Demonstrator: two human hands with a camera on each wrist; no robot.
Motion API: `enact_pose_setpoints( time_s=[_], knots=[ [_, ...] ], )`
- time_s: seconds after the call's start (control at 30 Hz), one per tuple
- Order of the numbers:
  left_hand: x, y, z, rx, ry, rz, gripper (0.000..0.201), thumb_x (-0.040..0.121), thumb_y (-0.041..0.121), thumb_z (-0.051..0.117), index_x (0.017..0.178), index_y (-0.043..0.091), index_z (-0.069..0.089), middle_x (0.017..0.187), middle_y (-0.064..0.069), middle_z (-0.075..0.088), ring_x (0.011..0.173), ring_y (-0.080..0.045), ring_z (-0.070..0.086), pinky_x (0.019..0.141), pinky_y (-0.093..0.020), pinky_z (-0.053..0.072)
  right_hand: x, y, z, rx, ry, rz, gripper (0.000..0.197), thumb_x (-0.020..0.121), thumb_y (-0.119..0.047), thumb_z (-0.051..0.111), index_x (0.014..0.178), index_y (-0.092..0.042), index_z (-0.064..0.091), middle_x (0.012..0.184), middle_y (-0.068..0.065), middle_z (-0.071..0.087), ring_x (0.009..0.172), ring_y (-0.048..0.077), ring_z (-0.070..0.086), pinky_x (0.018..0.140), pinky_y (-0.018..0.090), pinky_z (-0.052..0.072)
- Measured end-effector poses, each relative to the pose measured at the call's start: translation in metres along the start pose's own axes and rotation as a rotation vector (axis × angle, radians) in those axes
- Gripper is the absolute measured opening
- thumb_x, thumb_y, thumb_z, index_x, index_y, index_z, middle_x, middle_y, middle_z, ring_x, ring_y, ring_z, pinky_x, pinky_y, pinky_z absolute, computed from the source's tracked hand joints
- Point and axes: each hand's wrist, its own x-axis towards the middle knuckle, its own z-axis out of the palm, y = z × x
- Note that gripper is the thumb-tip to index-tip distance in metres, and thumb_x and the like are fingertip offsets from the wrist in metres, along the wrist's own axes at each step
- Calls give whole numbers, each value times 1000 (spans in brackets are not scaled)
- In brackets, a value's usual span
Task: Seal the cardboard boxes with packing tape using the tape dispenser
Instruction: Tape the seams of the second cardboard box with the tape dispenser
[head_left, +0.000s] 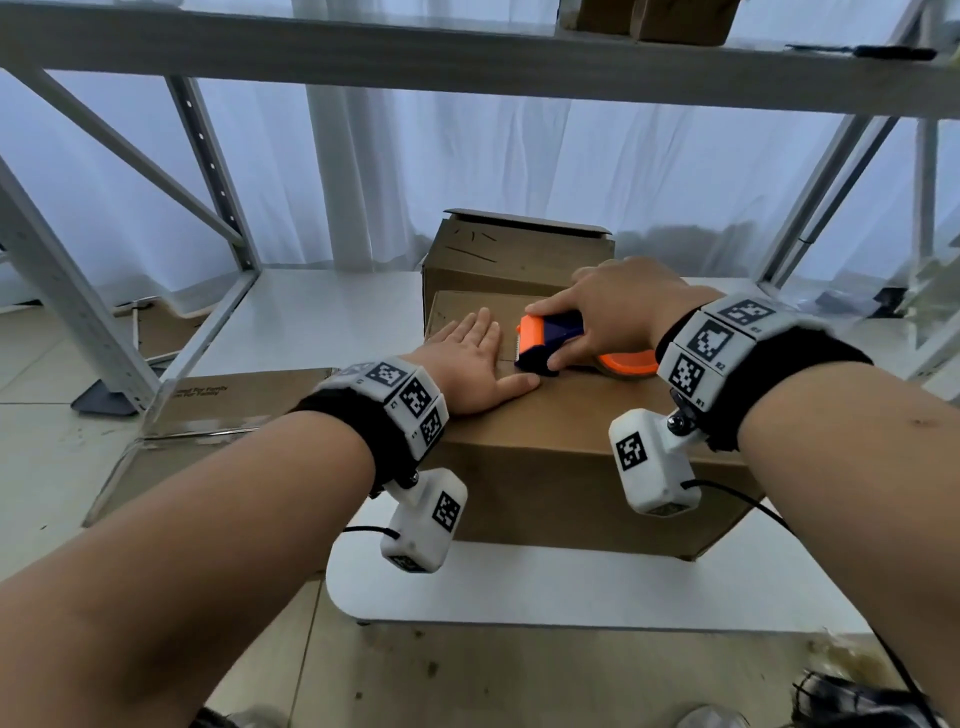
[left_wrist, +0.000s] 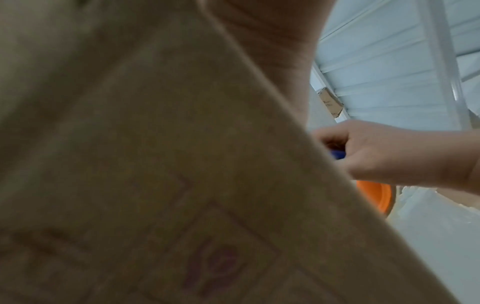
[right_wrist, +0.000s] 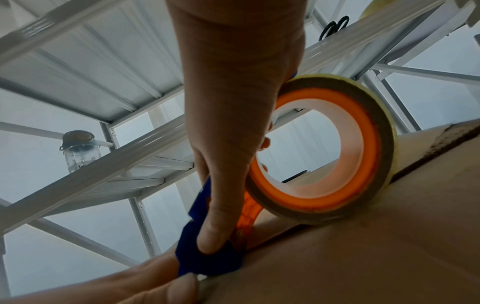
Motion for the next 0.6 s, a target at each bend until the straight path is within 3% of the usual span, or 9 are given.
enact_pose_setpoints(
  time_s=[0.13,0.33,0.47,0.6],
  knots=[
    [-6,-7,-2,16,-61,58,86,89,71,15,151,17,-11,159,-2,-16,146,-13,-12,118,-33,-7,1,0,1,7,1,2,74,74,-78,51,140,-53,32,124,-3,53,115,22,50,80,33,37],
    [-16,-35,-8,85,-73,-85,86,88,72,11,151,17,-11,158,-1,-17,145,-12,-13,117,-36,-11,0,1,3,24,13,5,74,73,-78,52,140,-52,34,125,-4,53,116,24,49,84,35,40],
    [-17,-13,-4,82,-66,-107,88,90,71,13,151,12,-10,158,-6,-15,146,-15,-13,117,-36,-11,-2,0,5,-2,24,10,75,73,-79,52,140,-52,33,129,-2,51,118,25,48,83,35,38],
    [-17,9,1,13,-56,-24,83,93,66,17,151,13,-7,159,-6,-12,146,-15,-10,117,-35,-6,-3,-3,5,-18,30,14,76,73,-80,50,141,-51,31,131,1,51,119,27,48,86,36,38]
  ],
)
